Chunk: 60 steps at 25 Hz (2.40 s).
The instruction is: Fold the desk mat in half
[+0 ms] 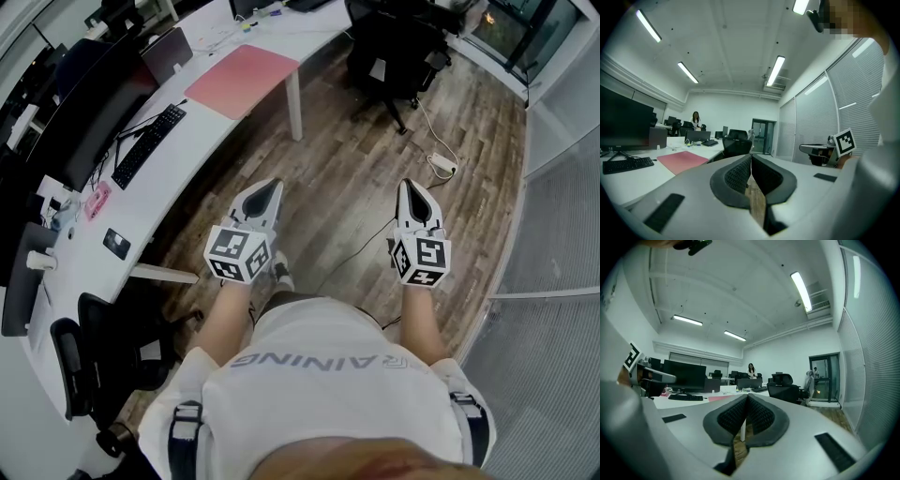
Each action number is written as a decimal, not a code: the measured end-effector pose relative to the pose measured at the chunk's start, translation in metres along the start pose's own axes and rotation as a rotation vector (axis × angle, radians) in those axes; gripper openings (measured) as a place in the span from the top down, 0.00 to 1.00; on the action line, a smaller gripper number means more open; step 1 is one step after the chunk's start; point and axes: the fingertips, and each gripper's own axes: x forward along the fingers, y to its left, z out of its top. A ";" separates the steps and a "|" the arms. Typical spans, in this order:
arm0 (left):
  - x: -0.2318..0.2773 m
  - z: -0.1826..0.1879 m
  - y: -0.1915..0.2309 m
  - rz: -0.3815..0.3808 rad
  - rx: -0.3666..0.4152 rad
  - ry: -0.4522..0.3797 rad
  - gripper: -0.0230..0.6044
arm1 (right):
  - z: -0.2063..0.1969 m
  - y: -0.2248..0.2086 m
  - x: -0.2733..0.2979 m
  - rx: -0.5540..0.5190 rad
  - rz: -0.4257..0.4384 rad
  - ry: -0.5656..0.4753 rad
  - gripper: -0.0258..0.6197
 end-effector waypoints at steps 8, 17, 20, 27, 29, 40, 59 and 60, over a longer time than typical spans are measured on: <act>0.013 -0.011 -0.007 0.006 -0.008 0.023 0.91 | -0.019 -0.019 0.002 -0.018 0.000 0.063 0.92; 0.068 -0.009 0.047 0.035 -0.029 0.029 0.91 | -0.026 -0.029 0.082 -0.014 0.029 0.090 0.92; 0.100 -0.002 0.069 0.038 -0.038 0.022 0.91 | -0.022 -0.037 0.119 -0.027 0.038 0.093 0.92; 0.168 0.020 0.126 0.038 -0.027 0.034 0.91 | -0.013 -0.049 0.211 -0.016 0.046 0.100 0.92; 0.185 0.025 0.146 0.041 -0.022 0.043 0.91 | -0.013 -0.051 0.238 -0.009 0.046 0.104 0.92; 0.244 0.028 0.249 0.075 -0.030 0.072 0.91 | -0.026 -0.031 0.359 -0.005 0.065 0.139 0.92; 0.278 0.033 0.379 0.282 -0.090 0.019 0.91 | -0.018 0.026 0.536 -0.071 0.292 0.128 0.92; 0.285 0.034 0.384 0.298 -0.091 0.017 0.91 | -0.020 0.024 0.548 -0.071 0.309 0.129 0.92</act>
